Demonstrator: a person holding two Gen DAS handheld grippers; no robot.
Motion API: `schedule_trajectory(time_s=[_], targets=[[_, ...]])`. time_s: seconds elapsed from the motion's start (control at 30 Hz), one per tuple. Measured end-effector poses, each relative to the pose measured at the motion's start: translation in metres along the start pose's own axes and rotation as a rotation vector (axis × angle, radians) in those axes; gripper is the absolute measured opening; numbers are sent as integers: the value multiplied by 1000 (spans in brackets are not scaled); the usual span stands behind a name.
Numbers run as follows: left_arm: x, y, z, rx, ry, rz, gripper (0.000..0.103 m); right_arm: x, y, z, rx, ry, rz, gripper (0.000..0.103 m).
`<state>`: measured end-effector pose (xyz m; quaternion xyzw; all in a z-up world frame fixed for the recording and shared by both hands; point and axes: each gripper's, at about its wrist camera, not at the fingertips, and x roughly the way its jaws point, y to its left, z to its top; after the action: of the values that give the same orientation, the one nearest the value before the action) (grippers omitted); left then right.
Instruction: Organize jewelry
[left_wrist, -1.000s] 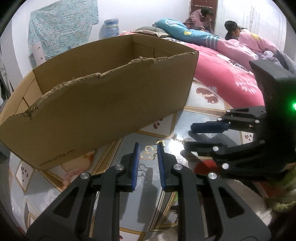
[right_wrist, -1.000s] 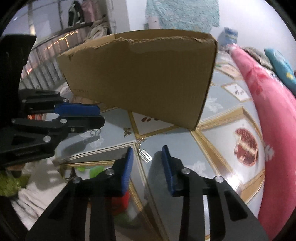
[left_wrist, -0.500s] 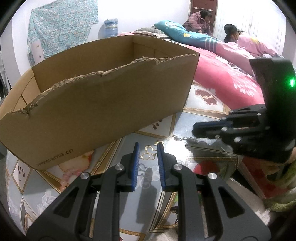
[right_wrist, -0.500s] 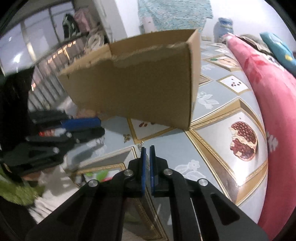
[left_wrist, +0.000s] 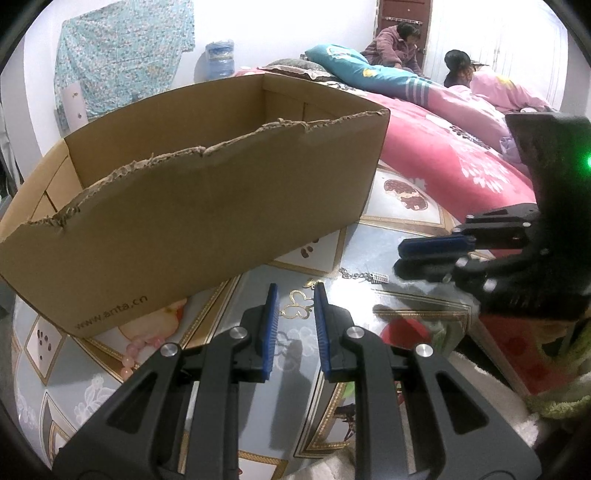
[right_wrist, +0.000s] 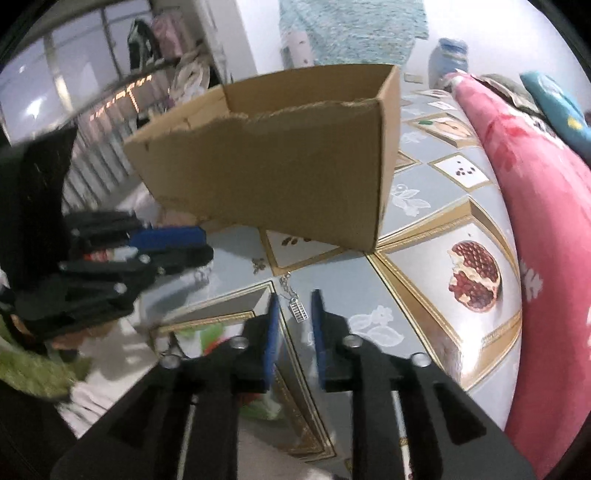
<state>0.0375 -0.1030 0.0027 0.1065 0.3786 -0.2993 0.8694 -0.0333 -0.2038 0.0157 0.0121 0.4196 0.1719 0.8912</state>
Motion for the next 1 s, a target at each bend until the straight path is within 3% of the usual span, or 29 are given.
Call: schedule_trajectory(time_s=[0.23, 0.3, 0.37, 0.6, 1.0], targets=[[0, 1, 1, -4, 3, -2, 18, 24, 12, 5, -160, 96, -55, 19], [1, 1, 1, -6, 3, -3, 18, 25, 13, 8, -172, 124, -40, 8], [1, 2, 1, -8, 0, -4, 18, 25, 13, 10, -181, 137, -46, 7], [3, 6, -1, -16, -1, -13, 18, 17, 8, 8, -117, 123, -39, 2], [-2, 8, -3, -21, -15, -14, 18, -12, 4, 12, -52, 43, -2, 2]])
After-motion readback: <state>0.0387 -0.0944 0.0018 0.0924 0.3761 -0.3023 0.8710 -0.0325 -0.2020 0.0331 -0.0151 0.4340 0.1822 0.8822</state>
